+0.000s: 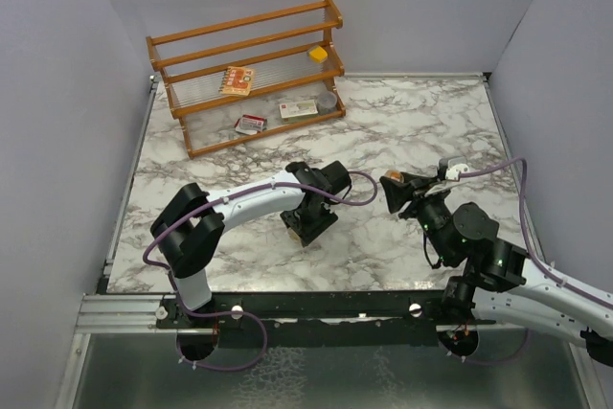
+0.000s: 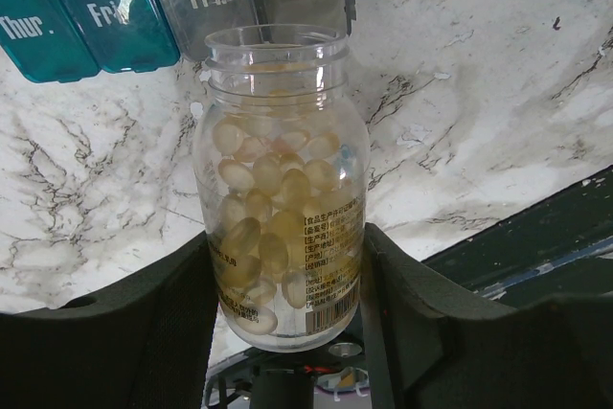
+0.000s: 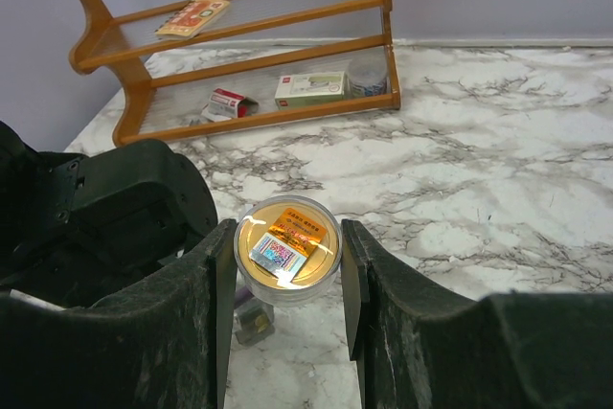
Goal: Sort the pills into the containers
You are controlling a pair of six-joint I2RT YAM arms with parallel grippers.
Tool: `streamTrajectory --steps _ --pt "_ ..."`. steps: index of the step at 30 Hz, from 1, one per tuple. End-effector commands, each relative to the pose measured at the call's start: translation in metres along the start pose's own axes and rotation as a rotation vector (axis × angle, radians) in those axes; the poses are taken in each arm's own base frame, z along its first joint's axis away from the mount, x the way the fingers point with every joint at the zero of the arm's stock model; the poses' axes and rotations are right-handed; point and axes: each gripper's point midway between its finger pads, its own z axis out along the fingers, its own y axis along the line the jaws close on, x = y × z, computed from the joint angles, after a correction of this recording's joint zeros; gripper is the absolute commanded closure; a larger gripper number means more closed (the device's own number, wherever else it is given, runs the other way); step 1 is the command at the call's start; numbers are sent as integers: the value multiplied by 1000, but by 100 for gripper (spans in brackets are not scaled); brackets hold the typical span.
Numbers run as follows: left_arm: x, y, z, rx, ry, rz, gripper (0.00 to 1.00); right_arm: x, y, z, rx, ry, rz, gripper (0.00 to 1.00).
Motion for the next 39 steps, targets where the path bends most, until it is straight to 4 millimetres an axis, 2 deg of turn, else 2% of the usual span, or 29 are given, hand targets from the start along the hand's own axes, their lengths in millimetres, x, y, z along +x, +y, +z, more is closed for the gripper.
streamTrajectory --steps 1,6,22,31,35,39 --pt "1 0 -8 9 -9 3 100 5 -5 -1 23 10 -3 98" --pt "1 0 -6 8 -30 -3 100 9 -3 1 23 23 -8 98" --pt "-19 1 -24 16 -338 -64 100 10 3 4 13 46 -24 98" --pt "-34 7 -67 26 -690 -123 100 5 18 10 -34 62 -43 98" --pt "-34 10 -95 44 -879 -142 100 -1 31 13 -79 62 -37 98" --pt "-31 11 -130 72 -1080 -155 100 -17 54 13 -189 37 -40 98"
